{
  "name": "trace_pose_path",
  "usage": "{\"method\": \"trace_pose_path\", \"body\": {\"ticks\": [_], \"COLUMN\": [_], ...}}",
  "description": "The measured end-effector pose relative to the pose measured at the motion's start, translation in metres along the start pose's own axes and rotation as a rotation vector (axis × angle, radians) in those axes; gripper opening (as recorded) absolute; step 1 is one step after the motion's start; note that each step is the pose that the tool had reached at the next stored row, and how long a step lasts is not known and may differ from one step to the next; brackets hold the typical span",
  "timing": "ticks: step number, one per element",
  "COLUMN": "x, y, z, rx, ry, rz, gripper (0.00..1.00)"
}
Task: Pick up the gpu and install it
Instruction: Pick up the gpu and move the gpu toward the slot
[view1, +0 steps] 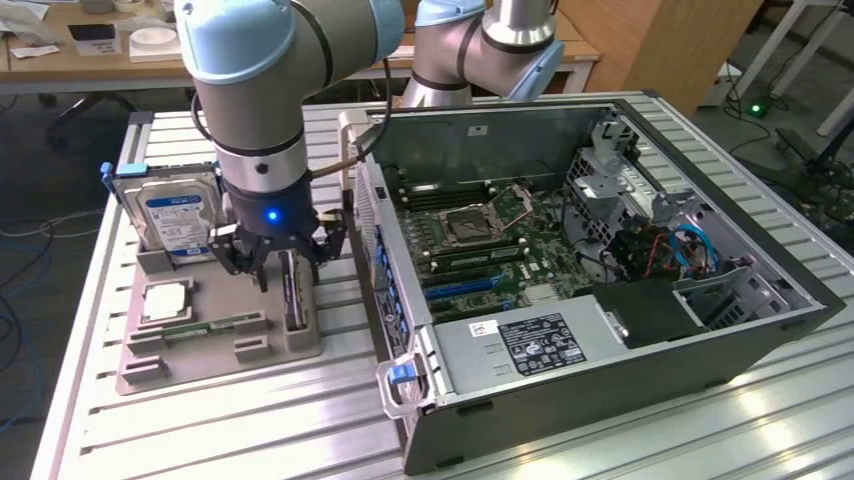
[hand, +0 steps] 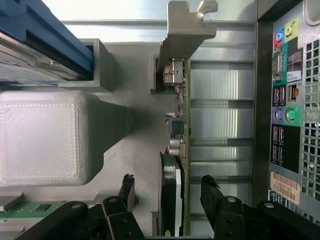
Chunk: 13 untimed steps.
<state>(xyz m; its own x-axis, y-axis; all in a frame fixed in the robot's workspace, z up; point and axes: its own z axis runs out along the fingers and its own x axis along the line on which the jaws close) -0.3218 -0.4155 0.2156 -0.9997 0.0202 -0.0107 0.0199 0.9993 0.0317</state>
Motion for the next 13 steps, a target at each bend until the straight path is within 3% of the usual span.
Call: {"method": "trace_pose_path", "body": {"ticks": [7,12,13], "x": [0.0000,-0.0001,-0.0001], "y": [0.0000,0.0000,0.0000], "z": [0.0001,0.0013,0.0018], "rx": [0.0000,-0.0002,-0.0002], "ry": [0.0000,-0.0003,-0.0002], "rz": [0.000,0.000,0.000], "gripper": [0.63,0.44,0.44]}}
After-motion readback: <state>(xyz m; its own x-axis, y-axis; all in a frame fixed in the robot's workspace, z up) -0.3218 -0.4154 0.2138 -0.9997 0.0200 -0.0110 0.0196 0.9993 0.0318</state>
